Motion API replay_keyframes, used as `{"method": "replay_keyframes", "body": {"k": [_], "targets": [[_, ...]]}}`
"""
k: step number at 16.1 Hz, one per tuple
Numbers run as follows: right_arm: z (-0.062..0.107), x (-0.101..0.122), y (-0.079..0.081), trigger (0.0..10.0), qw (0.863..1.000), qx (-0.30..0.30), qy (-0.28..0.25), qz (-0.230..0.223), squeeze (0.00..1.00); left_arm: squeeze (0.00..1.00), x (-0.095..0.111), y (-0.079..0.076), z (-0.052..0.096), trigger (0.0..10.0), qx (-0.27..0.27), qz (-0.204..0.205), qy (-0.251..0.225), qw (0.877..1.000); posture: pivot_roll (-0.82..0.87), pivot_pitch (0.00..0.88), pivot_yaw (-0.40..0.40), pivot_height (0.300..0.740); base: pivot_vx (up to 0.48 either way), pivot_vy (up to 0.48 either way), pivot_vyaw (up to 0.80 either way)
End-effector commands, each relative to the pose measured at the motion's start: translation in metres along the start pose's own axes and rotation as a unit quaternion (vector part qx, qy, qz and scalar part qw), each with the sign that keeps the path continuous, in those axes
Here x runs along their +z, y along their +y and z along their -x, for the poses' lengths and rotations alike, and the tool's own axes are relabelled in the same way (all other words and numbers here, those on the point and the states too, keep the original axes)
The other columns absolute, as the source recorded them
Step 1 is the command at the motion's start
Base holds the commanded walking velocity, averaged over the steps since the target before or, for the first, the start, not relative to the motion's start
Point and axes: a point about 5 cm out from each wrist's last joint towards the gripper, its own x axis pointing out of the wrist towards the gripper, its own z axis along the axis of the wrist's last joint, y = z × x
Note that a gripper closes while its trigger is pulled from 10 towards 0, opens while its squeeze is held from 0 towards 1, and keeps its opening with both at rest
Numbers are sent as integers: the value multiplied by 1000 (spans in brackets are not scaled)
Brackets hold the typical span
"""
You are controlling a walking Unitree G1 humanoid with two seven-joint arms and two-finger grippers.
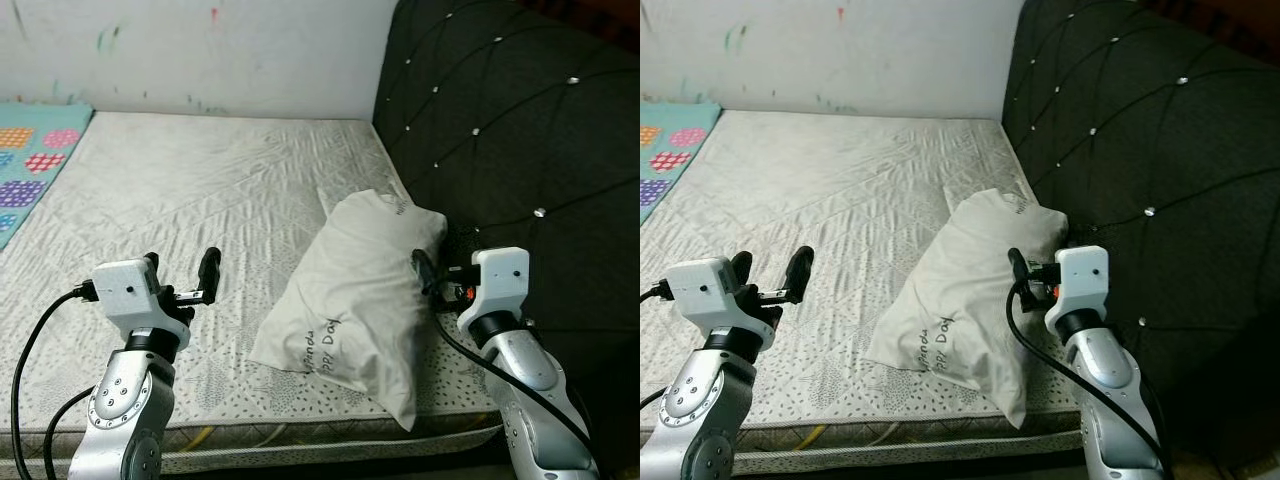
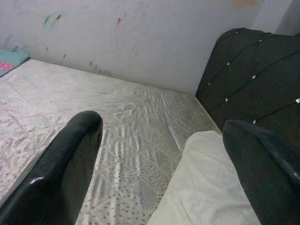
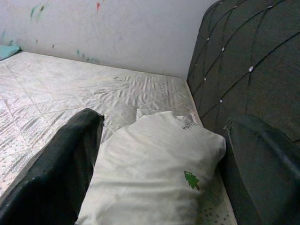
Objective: Clean up the room
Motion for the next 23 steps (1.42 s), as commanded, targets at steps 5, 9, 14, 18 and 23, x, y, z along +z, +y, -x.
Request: {"method": "replay_keyframes", "body": {"k": [5, 9, 14, 18, 23], "targets": [[-1, 5, -2, 10000, 1000, -4, -6, -8, 0, 0, 4, -6, 0, 10000, -23, 3, -9, 1000, -45, 0, -47, 740, 212, 0, 0], [-1, 5, -2, 10000, 1000, -3, -5, -6, 0, 0, 3, -5, -1, 10000, -21, 1, -6, 1000, -44, 0, -46, 740, 134, 0, 0], [1, 3, -3, 10000, 1000, -6, -2, -5, 0, 0, 2, -5, -1, 10000, -16, -1, 1, 1000, -46, 0, -44, 740, 0, 0, 0], [1, 1, -3, 10000, 1000, -4, 5, -4, 0, 0, 1, -6, 0, 10000, -17, 0, 1, 1000, -46, 0, -47, 740, 0, 0, -600], [1, 2, -1, 10000, 1000, 3, 3, -7, 0, 0, 1, -7, 0, 10000, -17, 0, 3, 1000, -45, 0, -50, 740, 0, 0, -320]]}}
